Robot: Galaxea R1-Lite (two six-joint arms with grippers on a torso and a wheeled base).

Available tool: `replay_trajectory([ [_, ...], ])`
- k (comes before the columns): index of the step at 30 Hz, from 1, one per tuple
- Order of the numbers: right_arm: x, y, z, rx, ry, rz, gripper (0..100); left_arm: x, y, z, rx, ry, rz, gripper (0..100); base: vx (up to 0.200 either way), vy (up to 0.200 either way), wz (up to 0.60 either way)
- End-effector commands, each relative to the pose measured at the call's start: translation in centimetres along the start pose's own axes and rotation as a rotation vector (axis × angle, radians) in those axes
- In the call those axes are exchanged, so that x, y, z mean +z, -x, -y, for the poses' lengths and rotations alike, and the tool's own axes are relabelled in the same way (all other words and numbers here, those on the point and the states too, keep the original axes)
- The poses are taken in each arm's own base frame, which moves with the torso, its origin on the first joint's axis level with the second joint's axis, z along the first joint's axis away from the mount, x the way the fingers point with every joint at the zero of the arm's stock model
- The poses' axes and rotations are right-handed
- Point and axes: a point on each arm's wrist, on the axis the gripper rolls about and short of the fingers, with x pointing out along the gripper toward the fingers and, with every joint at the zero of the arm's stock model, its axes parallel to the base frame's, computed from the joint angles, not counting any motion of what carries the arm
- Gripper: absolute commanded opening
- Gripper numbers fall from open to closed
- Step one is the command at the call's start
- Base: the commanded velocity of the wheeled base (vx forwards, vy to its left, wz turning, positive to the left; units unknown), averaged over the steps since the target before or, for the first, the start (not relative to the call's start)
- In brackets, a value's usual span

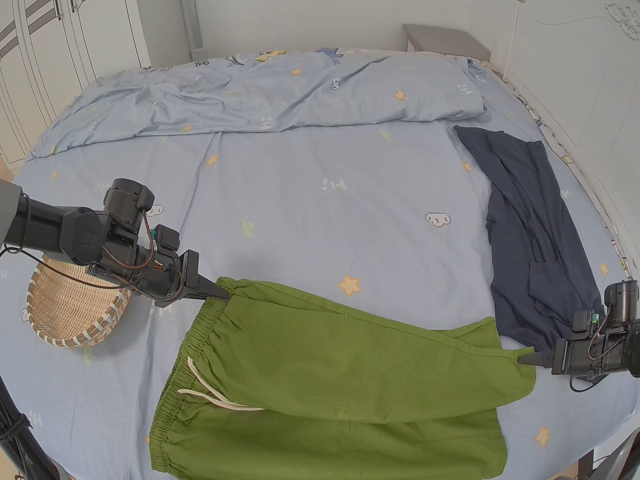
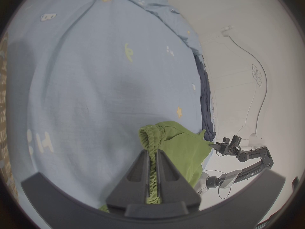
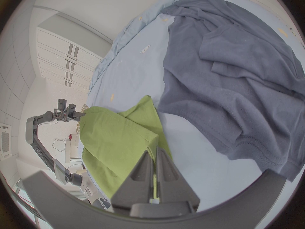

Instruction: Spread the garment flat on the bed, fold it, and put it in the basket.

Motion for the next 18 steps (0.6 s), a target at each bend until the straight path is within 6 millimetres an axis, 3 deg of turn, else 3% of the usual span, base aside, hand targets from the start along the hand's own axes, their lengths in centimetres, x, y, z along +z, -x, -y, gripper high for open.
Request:
replay_trajectory([
  [1,0.8,1.2,-1.5,0.018,0.05,0.067,0,-0.5,2.4,1.0,-0.002,-0.019,0.07,0,0.0,0.0,0.0],
  [8,3.4,1.6,-2.9,0.049,0.067,0.145,0,-0.6,4.2,0.8,0.008,-0.02,0.126,0,0.0,0.0,0.0],
  [18,11.9,-0.5,-6.7,0.151,0.164,0.216,0,0.4,5.2,0.5,0.009,-0.045,0.215,0,0.0,0.0,0.0],
])
